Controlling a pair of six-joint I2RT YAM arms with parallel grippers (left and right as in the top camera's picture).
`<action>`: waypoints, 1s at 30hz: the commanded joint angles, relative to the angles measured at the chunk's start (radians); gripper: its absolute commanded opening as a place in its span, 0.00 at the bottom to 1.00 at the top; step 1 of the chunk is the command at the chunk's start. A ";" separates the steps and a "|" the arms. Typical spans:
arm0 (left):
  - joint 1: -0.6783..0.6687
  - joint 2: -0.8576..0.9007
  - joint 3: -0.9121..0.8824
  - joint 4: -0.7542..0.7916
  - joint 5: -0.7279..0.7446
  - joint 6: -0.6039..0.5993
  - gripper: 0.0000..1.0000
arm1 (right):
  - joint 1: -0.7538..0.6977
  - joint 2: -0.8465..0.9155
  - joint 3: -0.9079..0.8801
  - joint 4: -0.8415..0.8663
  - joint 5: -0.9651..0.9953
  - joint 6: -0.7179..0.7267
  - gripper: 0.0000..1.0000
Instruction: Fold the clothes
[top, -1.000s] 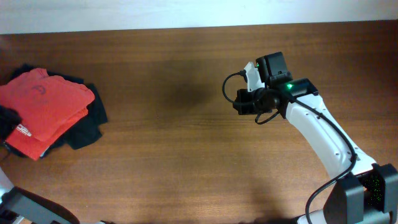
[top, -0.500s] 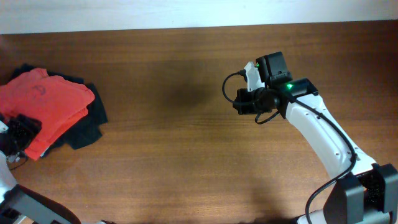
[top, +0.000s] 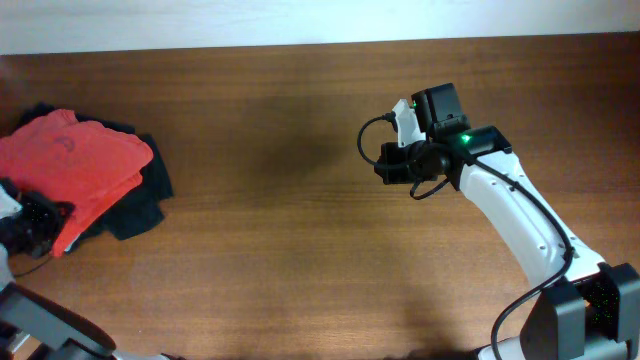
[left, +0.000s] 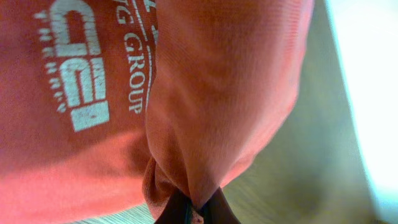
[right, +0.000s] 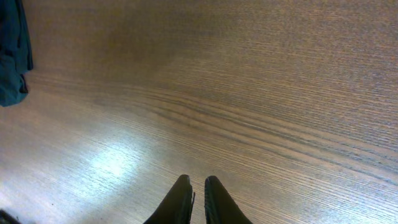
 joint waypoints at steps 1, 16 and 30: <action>0.079 -0.087 -0.005 -0.016 0.130 -0.061 0.01 | 0.000 -0.017 0.000 0.005 0.006 -0.010 0.14; 0.142 -0.112 -0.005 -0.133 0.089 -0.069 0.96 | 0.000 -0.017 0.000 0.034 0.006 -0.010 0.15; 0.190 -0.112 0.014 0.229 0.035 -0.072 0.58 | 0.000 -0.017 0.000 0.034 0.005 -0.009 0.15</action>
